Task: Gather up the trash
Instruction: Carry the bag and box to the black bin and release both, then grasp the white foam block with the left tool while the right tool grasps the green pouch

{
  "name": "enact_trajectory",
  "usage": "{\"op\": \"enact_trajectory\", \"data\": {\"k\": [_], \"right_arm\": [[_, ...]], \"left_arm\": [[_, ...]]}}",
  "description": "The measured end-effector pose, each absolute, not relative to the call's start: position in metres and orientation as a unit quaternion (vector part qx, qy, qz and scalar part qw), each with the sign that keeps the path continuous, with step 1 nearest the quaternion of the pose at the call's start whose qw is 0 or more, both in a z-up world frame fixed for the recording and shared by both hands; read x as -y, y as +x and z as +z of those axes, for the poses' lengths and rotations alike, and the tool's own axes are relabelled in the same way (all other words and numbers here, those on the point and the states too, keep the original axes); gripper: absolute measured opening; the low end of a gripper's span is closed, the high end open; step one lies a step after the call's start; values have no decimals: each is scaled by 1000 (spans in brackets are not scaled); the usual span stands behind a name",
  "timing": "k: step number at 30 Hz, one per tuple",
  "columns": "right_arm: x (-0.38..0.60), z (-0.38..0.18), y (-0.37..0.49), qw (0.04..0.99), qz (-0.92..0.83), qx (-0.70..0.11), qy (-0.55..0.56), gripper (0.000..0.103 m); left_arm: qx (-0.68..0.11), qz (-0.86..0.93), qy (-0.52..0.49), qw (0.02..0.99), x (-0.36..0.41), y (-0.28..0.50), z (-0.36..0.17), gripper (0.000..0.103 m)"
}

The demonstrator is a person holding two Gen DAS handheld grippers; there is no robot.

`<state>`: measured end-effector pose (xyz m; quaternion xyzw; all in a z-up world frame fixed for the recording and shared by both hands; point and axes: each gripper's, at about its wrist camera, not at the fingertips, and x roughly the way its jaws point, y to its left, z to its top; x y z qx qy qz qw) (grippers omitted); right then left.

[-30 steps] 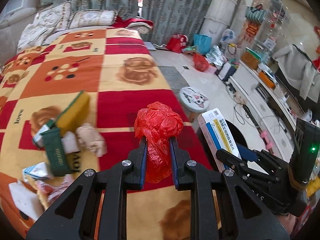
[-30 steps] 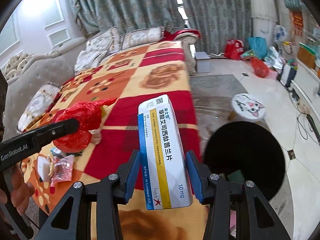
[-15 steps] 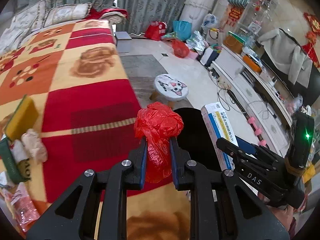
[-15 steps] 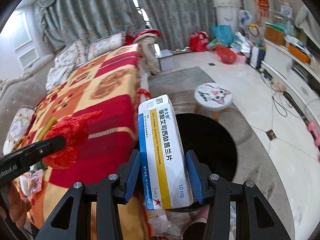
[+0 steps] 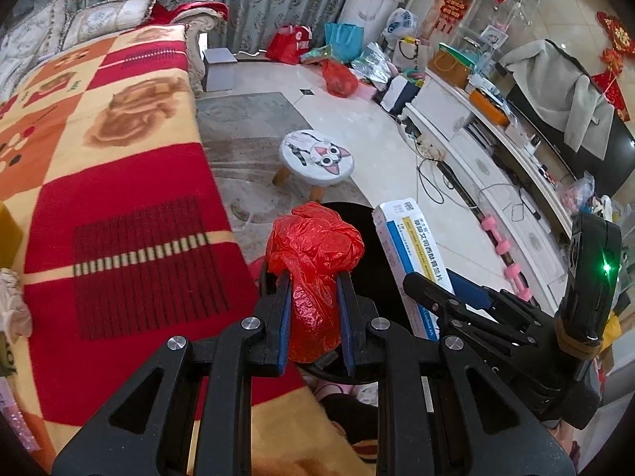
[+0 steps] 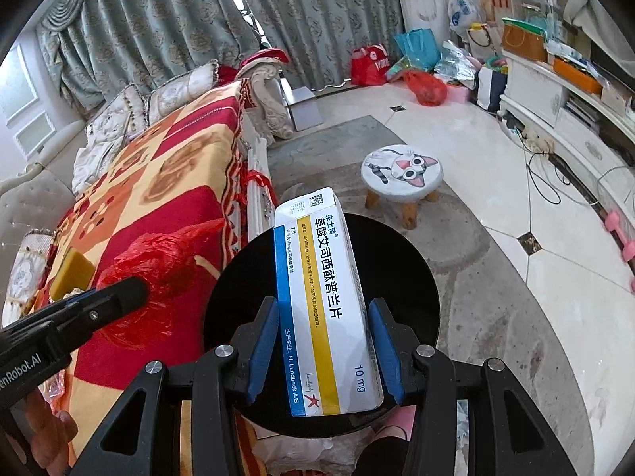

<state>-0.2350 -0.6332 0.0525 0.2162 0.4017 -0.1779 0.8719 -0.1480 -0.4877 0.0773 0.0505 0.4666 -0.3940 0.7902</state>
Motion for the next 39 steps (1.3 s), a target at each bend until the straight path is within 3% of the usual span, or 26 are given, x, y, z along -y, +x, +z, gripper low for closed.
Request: {"op": "enact_trajectory", "data": {"k": [6, 8, 10, 12, 39], "right_arm": [[641, 49, -234, 869, -180, -396, 235, 47], [643, 48, -234, 868, -185, -394, 239, 48], [645, 48, -234, 865, -191, -396, 243, 49], [644, 48, -235, 863, -191, -400, 242, 50], [554, 72, -213, 884, -136, -405, 191, 62]], "left_arm": [[-472, -409, 44, 780, 494, -148, 70, 21], [-469, -414, 46, 779, 496, -150, 70, 31], [-468, -416, 44, 778, 496, -151, 71, 54], [-468, -413, 38, 780, 492, -151, 71, 59], [-432, -286, 64, 853, 381, -145, 89, 59]]}}
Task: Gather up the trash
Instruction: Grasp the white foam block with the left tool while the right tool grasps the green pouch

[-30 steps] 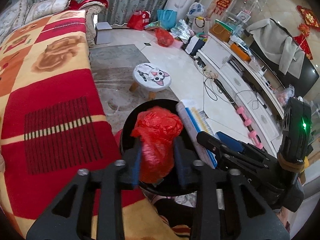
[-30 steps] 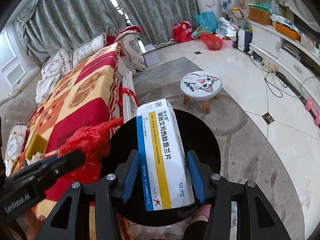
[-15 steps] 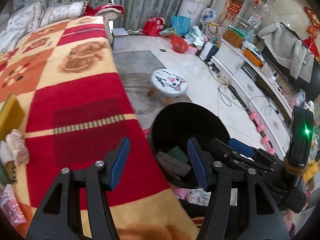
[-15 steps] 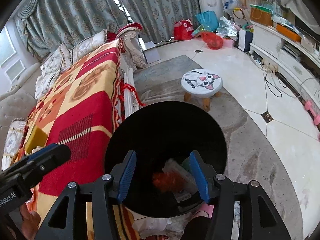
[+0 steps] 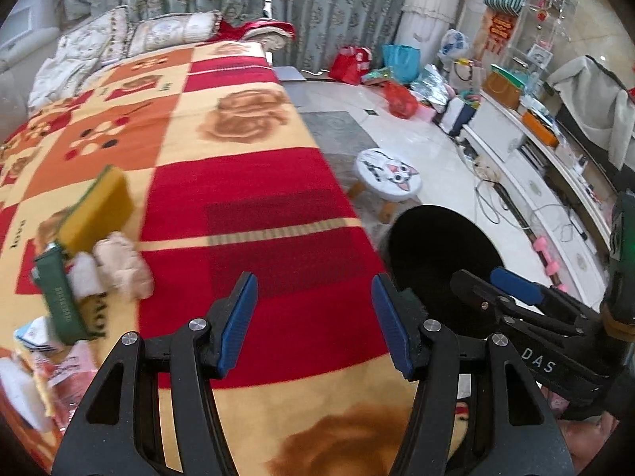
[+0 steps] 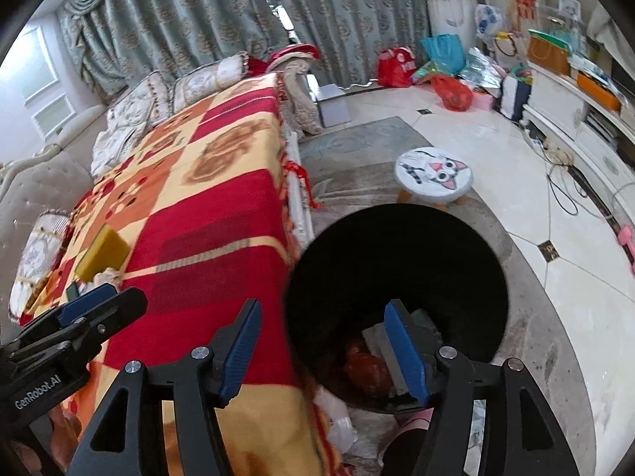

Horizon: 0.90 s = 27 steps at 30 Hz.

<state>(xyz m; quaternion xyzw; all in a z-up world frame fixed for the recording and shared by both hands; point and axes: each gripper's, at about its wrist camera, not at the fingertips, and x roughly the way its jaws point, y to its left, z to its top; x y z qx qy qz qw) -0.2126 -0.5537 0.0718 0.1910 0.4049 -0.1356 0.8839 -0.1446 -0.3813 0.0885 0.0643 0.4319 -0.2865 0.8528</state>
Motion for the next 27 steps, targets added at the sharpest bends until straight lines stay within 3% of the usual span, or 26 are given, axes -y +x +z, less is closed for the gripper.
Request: {"op": "enact_trajectory", "data": {"k": [27], "right_arm": [[394, 76, -161, 893, 20, -433, 119, 69]], "left_arm": [[-455, -172, 37, 873, 216, -156, 85, 59]]}}
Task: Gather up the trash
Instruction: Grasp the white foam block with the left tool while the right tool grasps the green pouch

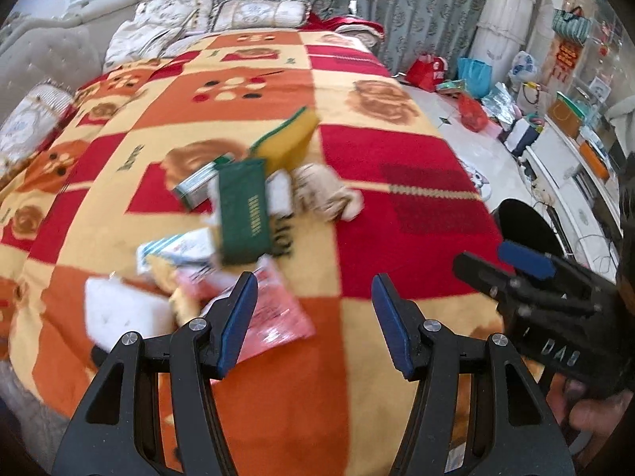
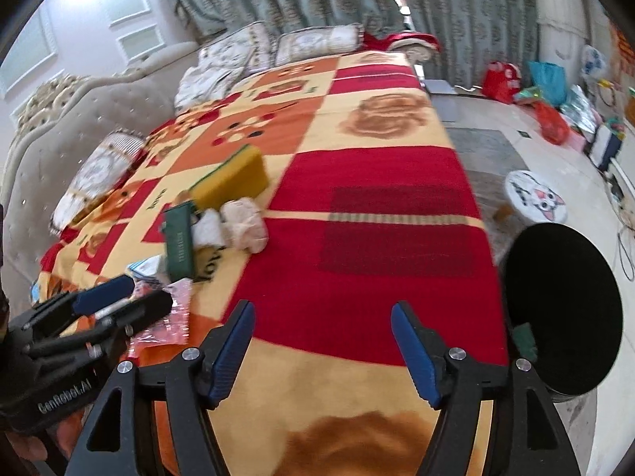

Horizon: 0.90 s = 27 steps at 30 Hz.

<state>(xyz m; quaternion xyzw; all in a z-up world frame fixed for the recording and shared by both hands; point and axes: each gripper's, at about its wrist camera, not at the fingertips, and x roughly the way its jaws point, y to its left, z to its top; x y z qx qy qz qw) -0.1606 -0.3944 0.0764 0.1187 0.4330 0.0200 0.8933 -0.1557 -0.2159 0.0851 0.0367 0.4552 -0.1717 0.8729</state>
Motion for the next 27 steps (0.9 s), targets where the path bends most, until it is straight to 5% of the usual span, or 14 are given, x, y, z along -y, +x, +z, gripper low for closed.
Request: {"op": "enact_trajectory", "data": {"k": [16, 27], "right_arm": [[338, 71, -138, 884, 82, -451, 90, 71], [304, 69, -109, 883, 102, -452, 74, 71]], "left_arm": [[-498, -65, -27, 864, 66, -166, 53, 59], [-485, -75, -100, 866, 37, -113, 39, 59]]}}
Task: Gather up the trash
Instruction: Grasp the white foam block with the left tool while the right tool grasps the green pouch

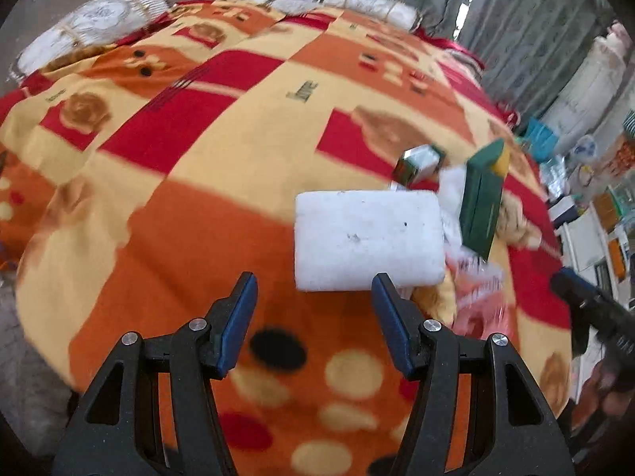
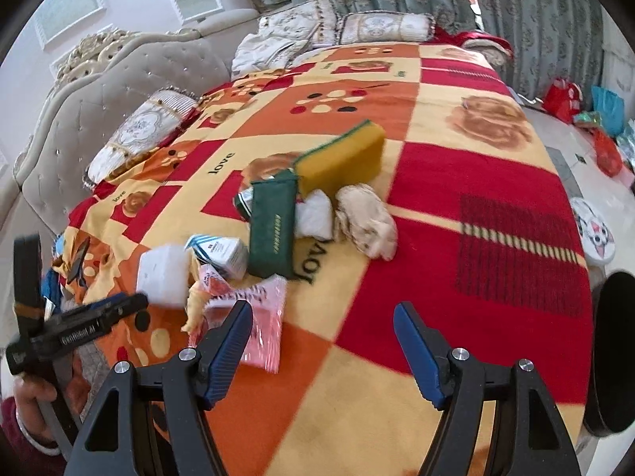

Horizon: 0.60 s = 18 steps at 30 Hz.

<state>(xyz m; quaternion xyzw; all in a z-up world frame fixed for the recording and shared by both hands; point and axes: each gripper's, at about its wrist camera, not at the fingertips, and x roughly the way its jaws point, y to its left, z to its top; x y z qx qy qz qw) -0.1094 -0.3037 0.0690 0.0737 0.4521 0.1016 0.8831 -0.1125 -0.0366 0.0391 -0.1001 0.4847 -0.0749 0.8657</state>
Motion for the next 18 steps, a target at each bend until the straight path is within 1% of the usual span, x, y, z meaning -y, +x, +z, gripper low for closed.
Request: {"op": "enact_trajectory", "data": {"k": [5, 8, 9, 12, 15, 16, 18], "right_arm": [[278, 62, -79, 886, 98, -450, 58, 71], [267, 55, -61, 884, 91, -455, 56, 71], [263, 52, -55, 884, 89, -456, 59, 71], [255, 47, -42, 884, 81, -457, 61, 71], [249, 43, -31, 884, 75, -457, 67, 71], [246, 41, -28, 885, 70, -456, 64, 70], [243, 39, -24, 885, 62, -458, 56, 57]], "left_arm": [[-486, -91, -120, 861, 33, -92, 47, 59], [-468, -103, -109, 871, 30, -96, 62, 59], [-462, -104, -101, 875, 27, -97, 67, 59], [-456, -103, -94, 879, 22, -96, 73, 68], [-456, -99, -102, 879, 18, -88, 73, 70], [-460, -98, -107, 876, 19, -85, 71, 71], [-467, -106, -119, 870, 22, -83, 67, 71]]}}
